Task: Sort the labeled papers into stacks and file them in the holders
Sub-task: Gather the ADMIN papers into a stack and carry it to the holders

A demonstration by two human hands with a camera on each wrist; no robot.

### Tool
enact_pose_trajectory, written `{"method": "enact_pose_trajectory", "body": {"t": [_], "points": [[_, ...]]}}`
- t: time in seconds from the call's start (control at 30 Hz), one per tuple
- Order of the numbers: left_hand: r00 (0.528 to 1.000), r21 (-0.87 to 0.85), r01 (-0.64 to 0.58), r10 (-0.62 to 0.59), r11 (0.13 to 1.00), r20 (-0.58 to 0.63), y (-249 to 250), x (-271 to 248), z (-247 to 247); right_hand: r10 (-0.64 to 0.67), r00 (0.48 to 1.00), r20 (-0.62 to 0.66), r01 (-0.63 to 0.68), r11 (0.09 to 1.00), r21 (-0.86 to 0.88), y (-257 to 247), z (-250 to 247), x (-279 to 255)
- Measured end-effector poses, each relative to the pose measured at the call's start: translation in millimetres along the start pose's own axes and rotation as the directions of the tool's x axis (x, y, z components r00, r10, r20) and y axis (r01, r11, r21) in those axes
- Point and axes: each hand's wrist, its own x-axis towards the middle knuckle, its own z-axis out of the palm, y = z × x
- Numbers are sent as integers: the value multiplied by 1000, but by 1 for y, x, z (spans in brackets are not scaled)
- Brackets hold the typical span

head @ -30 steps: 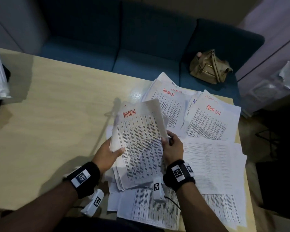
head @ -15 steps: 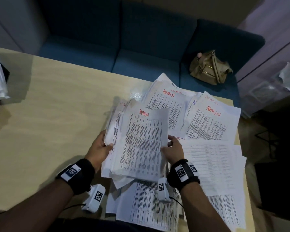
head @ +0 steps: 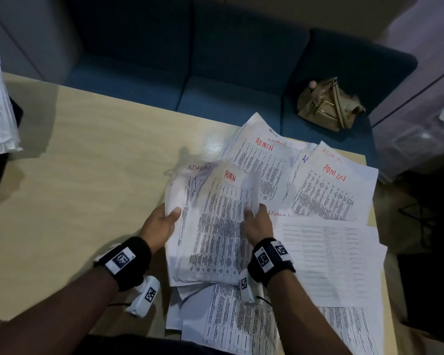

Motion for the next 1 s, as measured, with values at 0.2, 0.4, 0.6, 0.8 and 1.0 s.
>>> {"method": "enact_pose_trajectory", "body": {"t": [0.2, 0.4, 0.6, 0.8, 1.0], "points": [[989, 33, 98, -101, 995, 110, -6, 1, -17, -5, 1000, -7, 5, 996, 84, -1, -2, 9], [981, -41, 141, -134, 989, 137, 5, -6, -22, -33, 998, -48, 42, 980, 194, -4, -4, 6], [986, -237, -41, 78, 971, 150, 10, -16, -18, -196, 981, -12, 196, 974, 117, -14, 1, 3], [993, 43, -77, 73, 996, 90, 2, -12, -12, -104, 992, -74, 120, 959, 258, -7, 14, -4], [964, -120, -64, 93, 991, 251, 5, -28, -16, -96, 995, 17, 92, 984, 151, 6, 17, -14]]}}
